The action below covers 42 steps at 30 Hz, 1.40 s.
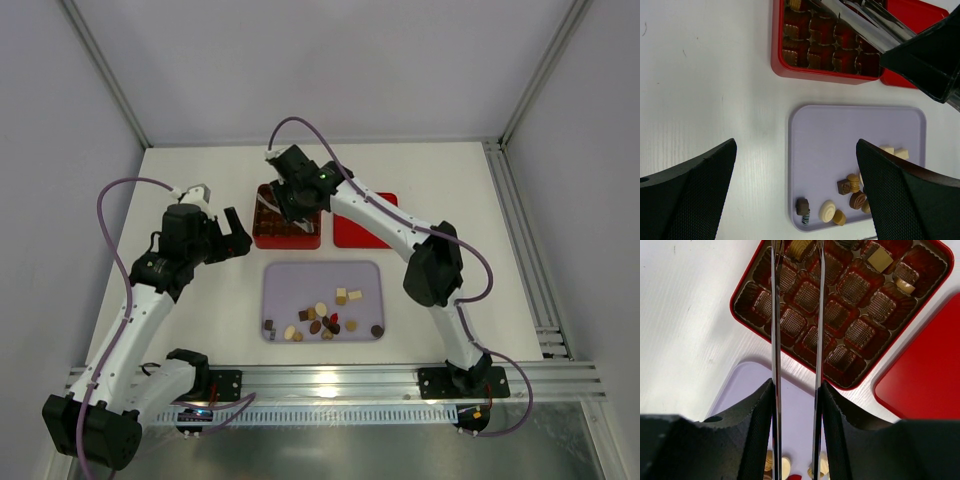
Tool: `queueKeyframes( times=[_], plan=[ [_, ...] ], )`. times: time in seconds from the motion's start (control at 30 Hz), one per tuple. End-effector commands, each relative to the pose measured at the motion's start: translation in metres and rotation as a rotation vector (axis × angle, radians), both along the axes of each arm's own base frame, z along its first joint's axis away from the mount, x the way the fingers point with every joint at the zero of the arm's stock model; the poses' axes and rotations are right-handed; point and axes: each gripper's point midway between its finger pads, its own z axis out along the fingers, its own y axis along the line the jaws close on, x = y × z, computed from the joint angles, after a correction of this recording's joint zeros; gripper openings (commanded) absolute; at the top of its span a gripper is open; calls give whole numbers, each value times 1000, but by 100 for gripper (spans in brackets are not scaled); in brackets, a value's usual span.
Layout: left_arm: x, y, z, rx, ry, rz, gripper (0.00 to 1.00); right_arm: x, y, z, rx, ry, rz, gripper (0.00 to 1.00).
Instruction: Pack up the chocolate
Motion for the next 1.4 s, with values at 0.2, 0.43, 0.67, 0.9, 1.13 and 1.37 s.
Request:
queueKeyframes(
  times=[0.2,0.43,0.67,0.9,1.13,1.37],
  plan=[
    [4,1,19,-6,-58,0,100,-45,-63,92,84,-102,-57,43],
    [3,0,20,-10,-62,-4,100,-117,-136,90,65,-62,-96,42],
    [4,-1,19,-14,-56,-6,100,-190,-196,53,-23,49,-98,42],
    [5,-2,17,-15,-51,-10,100,-238,-206,25,-90,138,18,42],
    [5,-1,14,-11,-41,-7,100,-251,-198,10,-135,164,96,41],
    [5,-1,15,-12,-44,-5,100,-251,-191,0,-184,164,129,41]
  ],
)
